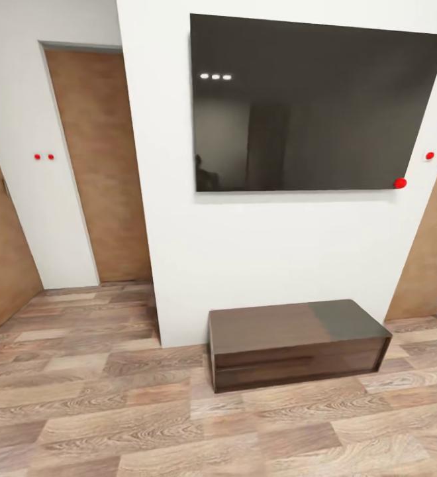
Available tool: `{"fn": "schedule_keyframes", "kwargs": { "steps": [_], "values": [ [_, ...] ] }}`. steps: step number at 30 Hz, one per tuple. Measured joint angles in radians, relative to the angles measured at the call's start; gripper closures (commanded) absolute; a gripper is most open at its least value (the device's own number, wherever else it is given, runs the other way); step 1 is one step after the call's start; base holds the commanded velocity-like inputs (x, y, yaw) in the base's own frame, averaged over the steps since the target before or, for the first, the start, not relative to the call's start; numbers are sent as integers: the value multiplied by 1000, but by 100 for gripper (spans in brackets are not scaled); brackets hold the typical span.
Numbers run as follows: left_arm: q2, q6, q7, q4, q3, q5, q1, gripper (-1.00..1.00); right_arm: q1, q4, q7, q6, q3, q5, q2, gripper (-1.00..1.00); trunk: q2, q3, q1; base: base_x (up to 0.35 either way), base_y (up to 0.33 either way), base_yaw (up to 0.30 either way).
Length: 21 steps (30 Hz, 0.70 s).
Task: In the bedroom, move the book from the bed onto either nightstand, and place the two sandals side by side next to the bed.
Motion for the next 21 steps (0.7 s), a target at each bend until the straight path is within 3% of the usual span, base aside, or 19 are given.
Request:
{"fn": "schedule_keyframes", "kwargs": {
  "steps": [5,21],
  "values": [
    [1,0,0,0,0,0,0,-100,0,0,0,0,0,0,0,-100,0,2,0,229,209,-266],
    [-1,-1,0,-1,3,2,0,-100,0,0,0,0,0,0,0,-100,0,7,0,14,12,-266]
  ]
}}
